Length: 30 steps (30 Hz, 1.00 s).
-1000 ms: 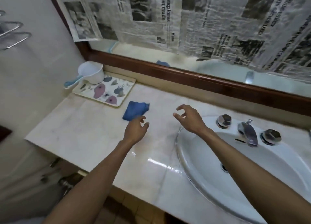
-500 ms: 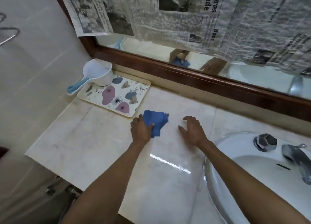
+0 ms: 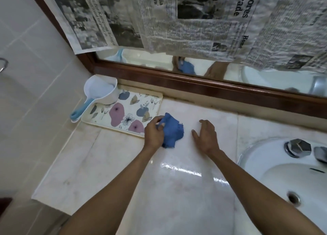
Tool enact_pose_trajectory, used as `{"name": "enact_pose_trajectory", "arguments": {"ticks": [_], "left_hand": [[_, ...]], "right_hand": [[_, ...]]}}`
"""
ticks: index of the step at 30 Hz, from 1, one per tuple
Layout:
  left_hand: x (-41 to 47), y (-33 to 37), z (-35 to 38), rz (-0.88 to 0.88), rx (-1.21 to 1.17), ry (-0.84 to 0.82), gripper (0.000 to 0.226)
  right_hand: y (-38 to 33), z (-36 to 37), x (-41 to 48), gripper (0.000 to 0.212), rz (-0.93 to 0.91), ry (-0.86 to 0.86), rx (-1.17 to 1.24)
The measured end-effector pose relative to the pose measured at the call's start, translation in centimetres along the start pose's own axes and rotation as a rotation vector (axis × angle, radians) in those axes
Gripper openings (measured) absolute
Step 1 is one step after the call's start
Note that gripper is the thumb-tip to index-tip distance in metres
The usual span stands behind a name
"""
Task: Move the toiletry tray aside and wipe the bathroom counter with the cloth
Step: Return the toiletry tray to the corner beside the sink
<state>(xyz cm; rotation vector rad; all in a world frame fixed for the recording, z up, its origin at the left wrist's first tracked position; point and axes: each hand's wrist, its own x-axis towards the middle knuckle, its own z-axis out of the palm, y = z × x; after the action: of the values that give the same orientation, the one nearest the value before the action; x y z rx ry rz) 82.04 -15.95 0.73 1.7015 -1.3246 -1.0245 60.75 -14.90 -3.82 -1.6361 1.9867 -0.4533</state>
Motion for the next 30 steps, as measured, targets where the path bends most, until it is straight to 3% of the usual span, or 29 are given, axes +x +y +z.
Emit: {"name": "enact_pose_trajectory", "arguments": {"ticks": [4, 11, 19, 22, 26, 30], "left_hand": [[3.9, 0.6, -4.0, -0.07, -0.181, -0.042, 0.042], [9.1, -4.2, -8.1, -0.198, -0.248, 0.028, 0.046], [12.1, -8.2, -10.0, -0.197, 0.045, 0.028, 0.047], [12.0, -7.7, -10.1, -0.144, 0.016, 0.025, 0.045], [10.5, -7.1, -10.2, 0.197, 0.574, -0.013, 0.06], [8.4, -7.1, -9.6, 0.344, 0.694, -0.213, 0.049]], "right_hand": [[-2.7, 2.4, 0.6, 0.06, 0.058, 0.045, -0.083], [-5.8, 6.8, 0.8, 0.065, 0.104, 0.031, -0.242], [-5.1, 8.6, 0.6, 0.068, 0.102, 0.117, -0.295], [-4.9, 8.8, 0.6, 0.069, 0.108, 0.118, -0.291], [-4.8, 8.8, 0.6, 0.068, 0.11, 0.13, -0.294], [-5.0, 8.5, 0.4, 0.068, 0.111, 0.117, -0.281]]}}
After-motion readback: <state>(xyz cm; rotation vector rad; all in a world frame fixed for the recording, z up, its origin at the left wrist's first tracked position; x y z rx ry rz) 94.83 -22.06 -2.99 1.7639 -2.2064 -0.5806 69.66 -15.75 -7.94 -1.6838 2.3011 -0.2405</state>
